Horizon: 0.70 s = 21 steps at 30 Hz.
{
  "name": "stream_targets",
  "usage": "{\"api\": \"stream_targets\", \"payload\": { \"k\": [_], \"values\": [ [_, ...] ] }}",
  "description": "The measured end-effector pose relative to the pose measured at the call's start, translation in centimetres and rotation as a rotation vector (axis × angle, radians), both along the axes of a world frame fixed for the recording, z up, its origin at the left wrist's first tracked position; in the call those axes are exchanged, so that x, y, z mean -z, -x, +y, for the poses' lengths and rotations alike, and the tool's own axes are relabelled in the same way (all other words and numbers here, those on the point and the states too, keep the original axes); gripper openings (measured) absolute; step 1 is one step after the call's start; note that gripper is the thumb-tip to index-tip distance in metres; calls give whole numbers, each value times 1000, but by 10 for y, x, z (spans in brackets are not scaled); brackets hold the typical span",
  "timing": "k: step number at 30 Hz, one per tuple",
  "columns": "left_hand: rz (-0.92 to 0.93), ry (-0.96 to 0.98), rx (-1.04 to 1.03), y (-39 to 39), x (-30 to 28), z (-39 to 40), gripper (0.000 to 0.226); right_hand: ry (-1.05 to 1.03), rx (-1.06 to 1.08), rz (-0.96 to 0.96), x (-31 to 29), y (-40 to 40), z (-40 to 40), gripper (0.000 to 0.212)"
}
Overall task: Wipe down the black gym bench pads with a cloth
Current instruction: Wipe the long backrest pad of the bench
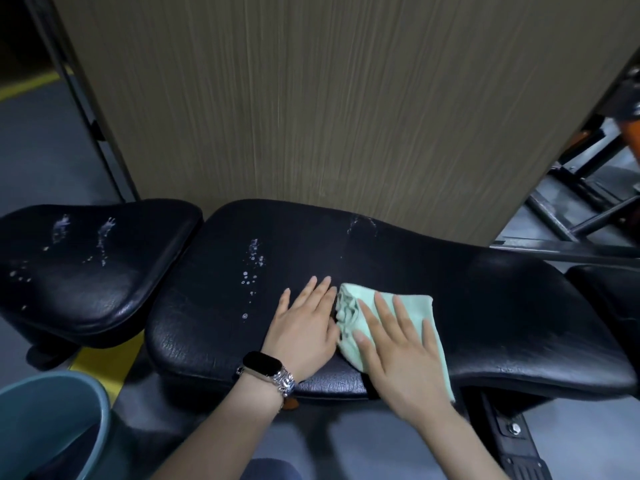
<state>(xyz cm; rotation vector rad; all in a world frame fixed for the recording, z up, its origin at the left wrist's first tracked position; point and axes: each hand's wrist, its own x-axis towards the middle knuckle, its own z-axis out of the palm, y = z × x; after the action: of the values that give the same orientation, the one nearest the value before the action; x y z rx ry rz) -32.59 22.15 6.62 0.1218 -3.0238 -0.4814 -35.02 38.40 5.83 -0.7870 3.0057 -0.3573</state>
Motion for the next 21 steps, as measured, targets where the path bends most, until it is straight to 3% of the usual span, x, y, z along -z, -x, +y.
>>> {"api": "stream_targets", "payload": {
  "k": [4, 6, 10, 16, 21],
  "values": [
    [19, 46, -2, -8, 3, -14, 62, -19, -20, 23, 2, -16, 3, 58],
    [59, 61, -21, -11, 7, -20, 67, 5, -48, 19, 1, -10, 2, 66],
    [115, 86, -37, -14, 11, -23, 52, -57, -58, -43, -8, 30, -15, 87],
    [182, 75, -58, -13, 15, -22, 51, -87, -29, -110, -13, 102, -48, 56],
    [168, 72, -58, -12, 18, -22, 50, -90, 19, -115, -13, 146, -68, 53]
  ]
}}
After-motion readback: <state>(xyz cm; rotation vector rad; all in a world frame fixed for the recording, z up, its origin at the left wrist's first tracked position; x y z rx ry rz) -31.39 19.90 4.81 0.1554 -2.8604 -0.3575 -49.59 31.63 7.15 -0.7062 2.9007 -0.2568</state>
